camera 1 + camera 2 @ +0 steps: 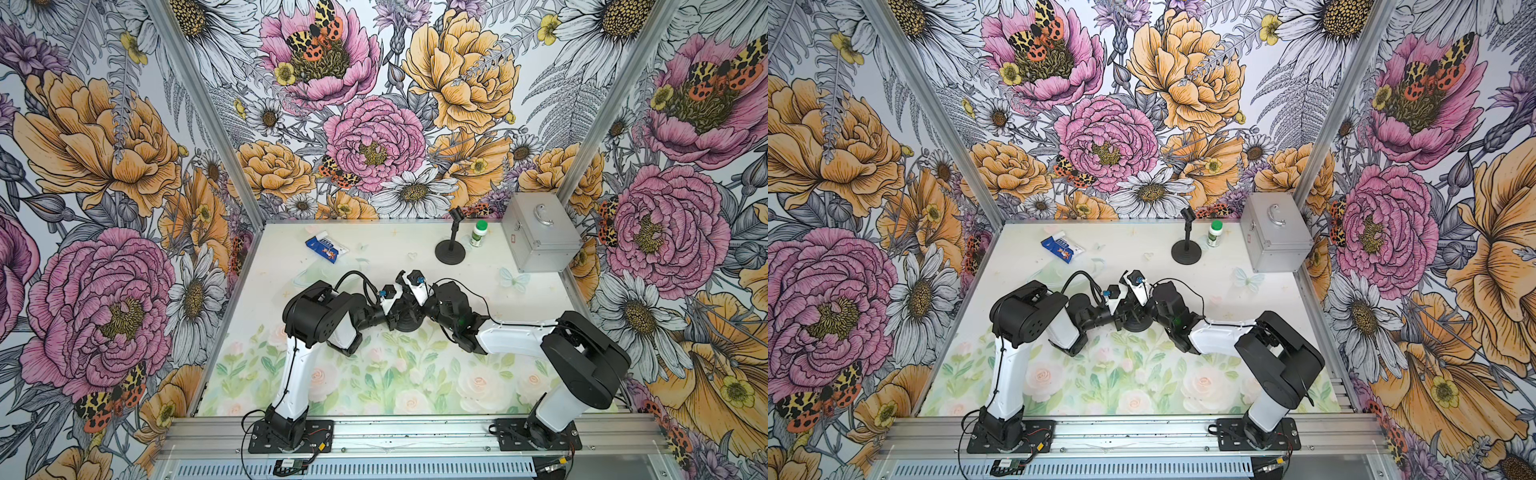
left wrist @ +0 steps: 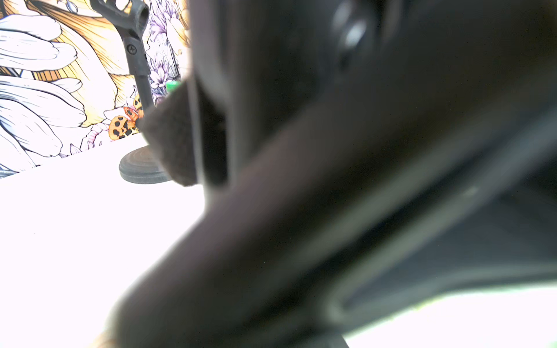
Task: Assemble a microphone stand
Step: Screw the microphone stand pole into the microphone stand base.
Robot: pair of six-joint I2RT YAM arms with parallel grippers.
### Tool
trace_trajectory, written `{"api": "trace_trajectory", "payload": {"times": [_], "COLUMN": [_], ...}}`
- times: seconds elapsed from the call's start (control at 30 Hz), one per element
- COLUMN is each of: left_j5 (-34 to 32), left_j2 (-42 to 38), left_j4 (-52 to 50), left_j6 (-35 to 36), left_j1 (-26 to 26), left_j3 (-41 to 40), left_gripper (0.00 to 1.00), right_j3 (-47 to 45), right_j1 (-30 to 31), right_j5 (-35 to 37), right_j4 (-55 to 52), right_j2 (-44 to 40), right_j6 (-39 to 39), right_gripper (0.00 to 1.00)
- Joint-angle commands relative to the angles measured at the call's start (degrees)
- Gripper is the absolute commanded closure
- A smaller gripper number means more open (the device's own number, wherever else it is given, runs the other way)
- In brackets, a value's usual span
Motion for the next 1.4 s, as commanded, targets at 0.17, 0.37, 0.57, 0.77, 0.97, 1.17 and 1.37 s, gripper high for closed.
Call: {"api": "trace_trajectory", "payload": {"times": [0.17, 0.37, 0.57, 0.77, 0.97, 1.17, 1.37], "left_j5": [3.4, 3.5, 3.5, 3.5, 3.3, 3.1, 2.9], "left_j2": [1.1, 1.2, 1.2, 1.3, 1.3, 1.2, 1.2], "left_j4": [-2.1, -2.1, -2.2, -2.2, -2.1, -2.2, -2.1], "left_j6": [2.4, 2.3, 2.3, 2.3, 2.4, 2.5, 2.6], "left_j1": [-2.9, -2.8, -2.8, -2.8, -2.8, -3.0, -3.0], "left_j3": [-0.3, -0.2, -0.2, -0.2, -0.3, -0.3, -0.4], "left_gripper": [0.82, 0.82, 0.82, 0.82, 0.82, 0.82, 0.82], "right_j3": [9.4, 15.7, 21.1, 21.6, 20.6, 1.6, -1.4], "right_j1": [-11.9, -14.1, -15.0, -14.9, -12.7, -2.3, 4.5], "right_j5": [-40.4, -44.6, -49.4, -49.6, -30.8, 13.9, 15.8], "right_j4": [-32.4, -34.8, -36.4, -36.5, -35.2, -5.2, -1.9], "right_j2": [-0.8, 3.2, 8.0, 9.1, 8.2, 4.2, 4.8], "right_j6": [-28.2, -30.6, -26.9, -26.5, -18.9, 4.0, 3.2], "right_gripper": [0.51, 0.51, 0.55, 0.83, 1.00, 1.00, 1.00]}}
